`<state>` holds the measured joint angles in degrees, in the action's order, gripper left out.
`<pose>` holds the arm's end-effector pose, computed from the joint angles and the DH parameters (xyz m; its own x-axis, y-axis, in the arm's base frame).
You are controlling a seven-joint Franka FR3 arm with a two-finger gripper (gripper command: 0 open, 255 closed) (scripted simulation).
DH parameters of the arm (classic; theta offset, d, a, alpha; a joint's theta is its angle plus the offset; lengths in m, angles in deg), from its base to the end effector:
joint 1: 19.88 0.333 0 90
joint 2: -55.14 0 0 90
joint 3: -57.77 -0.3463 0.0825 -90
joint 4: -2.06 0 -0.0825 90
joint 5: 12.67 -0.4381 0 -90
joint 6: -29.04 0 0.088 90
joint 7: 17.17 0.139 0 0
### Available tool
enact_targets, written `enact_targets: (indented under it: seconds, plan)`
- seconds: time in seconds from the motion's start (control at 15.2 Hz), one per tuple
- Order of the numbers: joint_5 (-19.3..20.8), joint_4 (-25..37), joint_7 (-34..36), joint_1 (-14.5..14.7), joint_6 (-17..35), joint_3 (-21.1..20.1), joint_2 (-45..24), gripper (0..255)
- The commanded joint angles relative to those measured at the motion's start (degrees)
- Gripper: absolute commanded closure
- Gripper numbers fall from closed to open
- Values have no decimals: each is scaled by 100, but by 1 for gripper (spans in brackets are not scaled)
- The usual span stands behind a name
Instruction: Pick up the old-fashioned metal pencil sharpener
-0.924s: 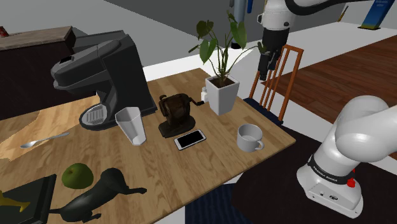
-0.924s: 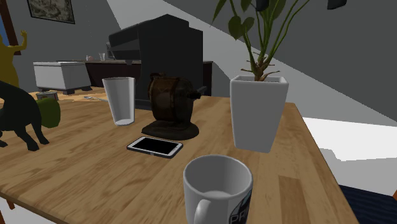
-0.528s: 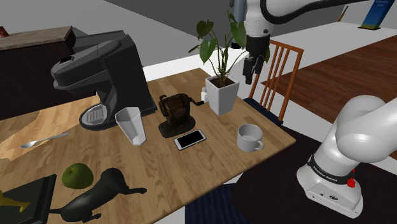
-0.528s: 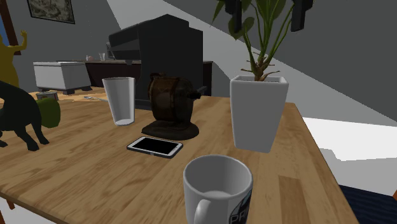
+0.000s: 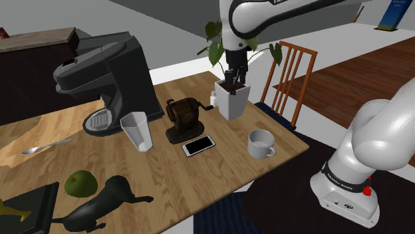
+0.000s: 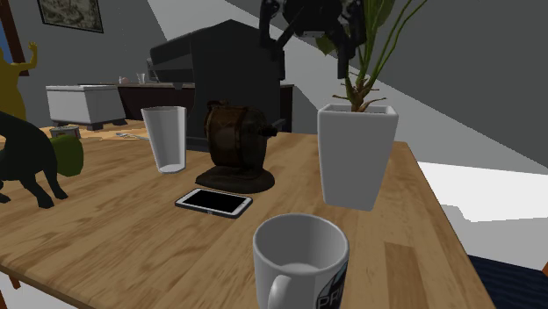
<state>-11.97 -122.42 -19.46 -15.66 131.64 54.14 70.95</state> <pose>0.4947 0.0681 0.4788 0.9789 0.1737 -0.1074 0.1773 -0.9839 0.0245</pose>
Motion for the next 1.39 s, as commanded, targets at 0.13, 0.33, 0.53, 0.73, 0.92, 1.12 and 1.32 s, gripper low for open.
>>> enact_targets:
  seconds: [0.13,0.33,0.53,0.73,0.92,1.12,1.32]
  plan:
    - [10,652,58,103,131,-140,-939,0]
    - [46,1232,104,174,139,-245,-1645,0]
    - [103,1879,151,261,87,-337,-2359,0]
    - [150,2366,180,337,14,-383,-2855,0]
    - [160,2215,189,338,226,-381,-2917,0]
    - [172,2078,198,339,435,-378,-2989,0]
    - [179,2010,203,340,544,-376,-3031,0]
